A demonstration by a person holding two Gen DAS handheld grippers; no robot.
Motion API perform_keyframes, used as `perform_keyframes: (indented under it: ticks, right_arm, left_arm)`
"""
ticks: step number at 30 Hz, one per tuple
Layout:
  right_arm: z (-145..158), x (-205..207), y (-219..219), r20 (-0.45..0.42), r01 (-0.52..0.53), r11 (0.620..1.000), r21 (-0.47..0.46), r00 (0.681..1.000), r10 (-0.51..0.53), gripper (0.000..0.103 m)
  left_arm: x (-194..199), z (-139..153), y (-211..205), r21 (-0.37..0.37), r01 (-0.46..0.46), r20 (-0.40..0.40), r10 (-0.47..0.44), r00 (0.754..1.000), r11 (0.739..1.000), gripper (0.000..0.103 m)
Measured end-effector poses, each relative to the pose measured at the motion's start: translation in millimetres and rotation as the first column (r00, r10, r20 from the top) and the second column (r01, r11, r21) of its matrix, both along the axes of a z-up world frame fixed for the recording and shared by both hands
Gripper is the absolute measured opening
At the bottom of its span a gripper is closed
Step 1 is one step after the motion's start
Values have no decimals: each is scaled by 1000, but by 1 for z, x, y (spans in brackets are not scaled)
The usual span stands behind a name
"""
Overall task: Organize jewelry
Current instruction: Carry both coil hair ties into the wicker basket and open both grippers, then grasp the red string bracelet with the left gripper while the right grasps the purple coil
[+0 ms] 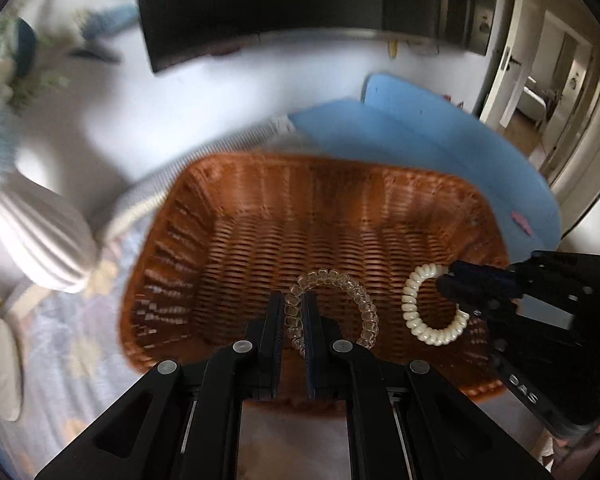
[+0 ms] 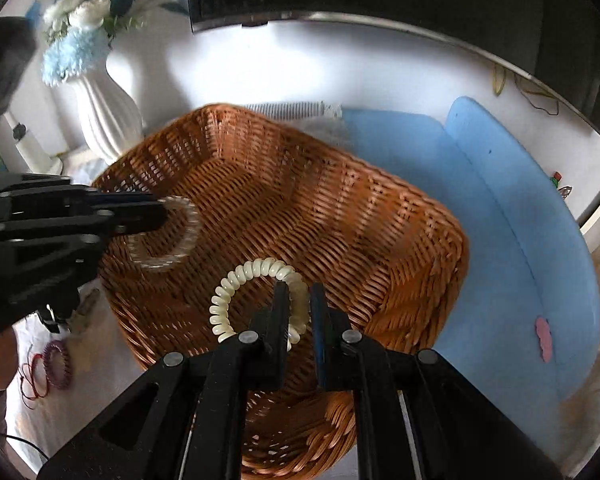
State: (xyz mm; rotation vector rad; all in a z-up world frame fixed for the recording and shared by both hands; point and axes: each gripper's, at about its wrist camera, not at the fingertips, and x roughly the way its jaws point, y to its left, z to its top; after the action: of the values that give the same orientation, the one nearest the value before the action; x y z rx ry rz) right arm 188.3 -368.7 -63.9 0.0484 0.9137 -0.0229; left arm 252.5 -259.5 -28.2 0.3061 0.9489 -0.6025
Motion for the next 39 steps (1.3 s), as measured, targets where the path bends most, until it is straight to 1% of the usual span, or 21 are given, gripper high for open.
perform_keyframes:
  ticks: [4,7,9,11,12,14,15,16,17,18,22,25,26,28,30,31,33,36,39]
  right_arm:
    - [-6,2,4,-24,-11,1000,-18,1000,10,13]
    - [-6,0,0,-25,0,1000,21,1000,1,13]
    - [-1,-5,-3,-6,27,999,22,1000,-26,15]
    - [6,-12,-5,16,46,999,23,999,-46,21]
    - [10,-16,-5,24,53,998,33,998,-54,22]
    - [23,-27,-3,53,51,997,54,997,-54,23]
    - [29,-34,1,68,46,997,55,996,-50,23]
    - [36,-40,5,84,39,998,55,995,-44,23]
    - [42,-47,11,99,31,998,54,994,-36,24]
    - [48,-53,17,115,18,998,56,993,-25,25]
    - [68,-75,43,162,-35,996,79,987,22,32]
    - [73,-87,61,179,-73,991,111,982,52,35]
    - [72,-91,66,182,-79,990,119,982,57,36]
    - [67,-96,78,181,-95,985,145,981,68,37]
    - [58,-99,88,174,-110,976,190,982,77,39]
    - [49,-100,94,168,-120,968,223,982,83,42]
    - [33,-99,106,157,-132,955,265,983,92,44]
    - [7,-91,126,129,-158,938,309,984,123,44]
    - [-11,-82,146,88,-166,939,301,985,146,44]
  left_arm:
    - [5,-16,-11,22,4,-26,-3,1000,1000,9]
    - [3,-22,-15,40,9,-28,-8,1000,999,10]
    - [1,-18,-10,23,7,-30,-6,1000,1000,15]
    - [-4,-7,5,-16,-3,-22,2,1000,1000,19]
    - [-8,0,14,-38,-10,-10,10,1000,999,20]
    - [-19,15,31,-76,-23,10,24,1000,997,33]
    - [-29,26,45,-109,-31,27,34,999,994,37]
    - [-36,35,56,-133,-36,41,42,998,990,42]
    - [-43,42,65,-152,-39,52,48,997,988,46]
    - [-56,53,80,-177,-46,73,60,996,983,47]
    - [-95,83,127,-229,-77,133,110,985,970,49]
    - [-119,94,165,-256,-110,155,153,976,960,56]
    - [-127,95,175,-265,-118,157,164,974,957,56]
    - [-145,88,199,-289,-139,149,188,971,947,57]
    - [-156,75,219,-297,-174,122,219,968,939,57]
    - [-160,63,228,-305,-198,97,237,967,932,57]
    - [-162,36,240,-307,-239,41,263,964,921,57]
    - [-167,0,248,-275,-291,-3,301,953,917,56]
    - [-164,-28,246,-245,-302,-42,301,953,921,56]
